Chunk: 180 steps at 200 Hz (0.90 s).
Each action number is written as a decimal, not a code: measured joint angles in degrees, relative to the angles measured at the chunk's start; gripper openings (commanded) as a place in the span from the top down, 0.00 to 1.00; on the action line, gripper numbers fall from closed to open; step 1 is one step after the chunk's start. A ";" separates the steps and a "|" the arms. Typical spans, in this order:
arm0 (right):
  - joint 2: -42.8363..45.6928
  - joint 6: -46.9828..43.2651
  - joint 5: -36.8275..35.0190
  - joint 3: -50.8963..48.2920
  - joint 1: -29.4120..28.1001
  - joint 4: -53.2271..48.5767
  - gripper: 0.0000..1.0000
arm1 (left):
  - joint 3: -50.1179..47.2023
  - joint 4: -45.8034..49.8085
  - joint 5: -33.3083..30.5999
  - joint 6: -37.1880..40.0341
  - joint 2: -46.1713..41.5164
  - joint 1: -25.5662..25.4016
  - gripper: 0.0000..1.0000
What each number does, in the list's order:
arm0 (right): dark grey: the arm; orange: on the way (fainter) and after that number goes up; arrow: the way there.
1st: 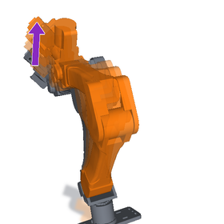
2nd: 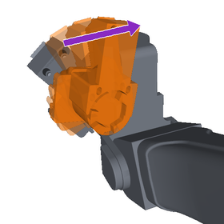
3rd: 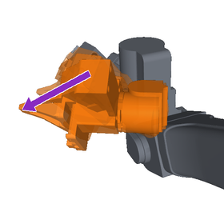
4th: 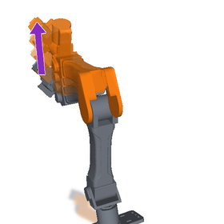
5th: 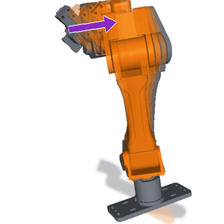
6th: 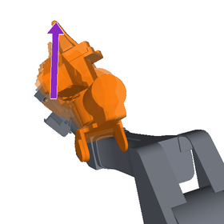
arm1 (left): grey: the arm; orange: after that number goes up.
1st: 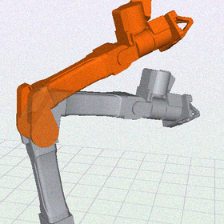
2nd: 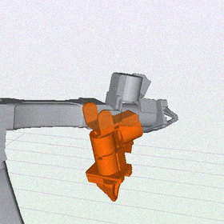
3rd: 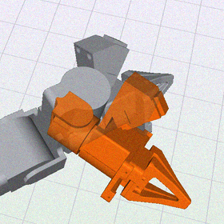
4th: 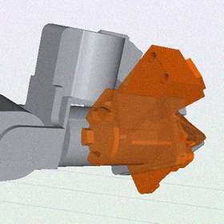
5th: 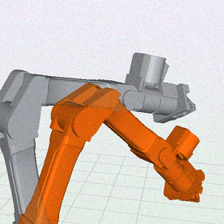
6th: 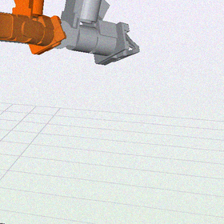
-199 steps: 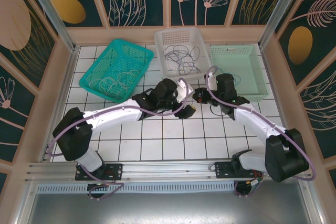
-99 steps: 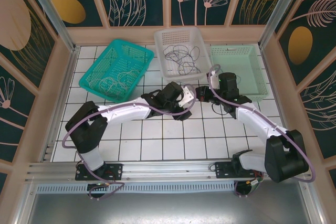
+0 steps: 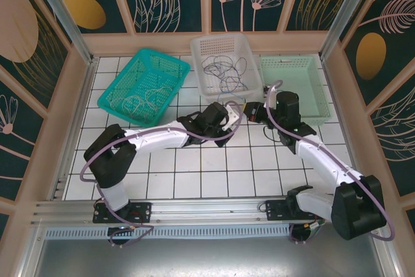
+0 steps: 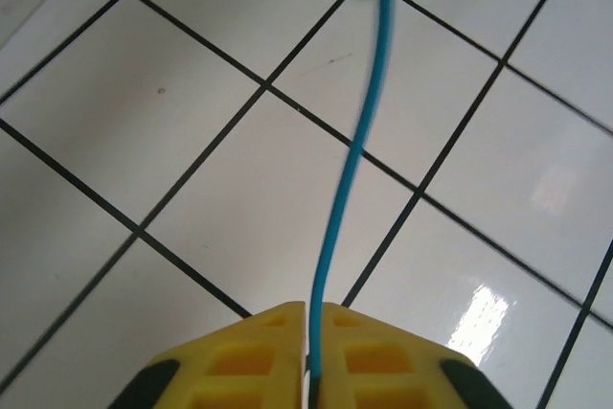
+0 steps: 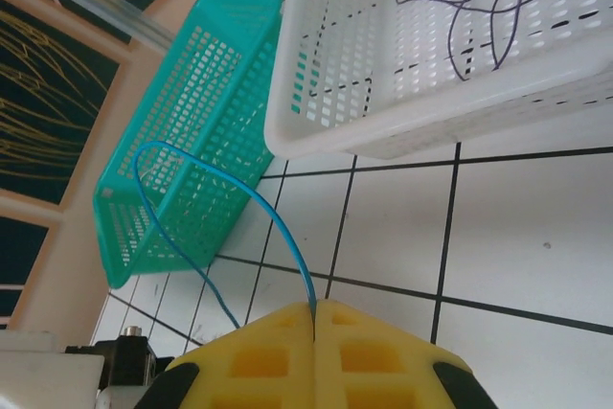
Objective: Untangle the cables
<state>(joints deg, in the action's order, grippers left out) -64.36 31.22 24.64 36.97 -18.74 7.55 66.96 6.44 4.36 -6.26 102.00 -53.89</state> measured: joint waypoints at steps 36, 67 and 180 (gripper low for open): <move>1.97 6.16 -2.73 -4.33 -0.11 5.88 1.00 | 0.24 -1.60 -0.59 -7.54 0.72 -0.35 1.00; 4.11 11.10 -5.42 -8.35 -0.61 11.50 1.00 | 0.24 -4.42 -0.39 -13.97 1.38 -0.52 1.00; 7.34 20.85 -17.59 -16.70 -5.16 27.47 1.00 | -1.86 -19.54 6.86 -33.11 2.27 -1.60 0.99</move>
<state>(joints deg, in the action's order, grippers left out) -57.01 52.07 7.05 20.27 -23.90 35.03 65.10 -13.10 11.22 -39.38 104.27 -55.48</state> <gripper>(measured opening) 0.050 0.041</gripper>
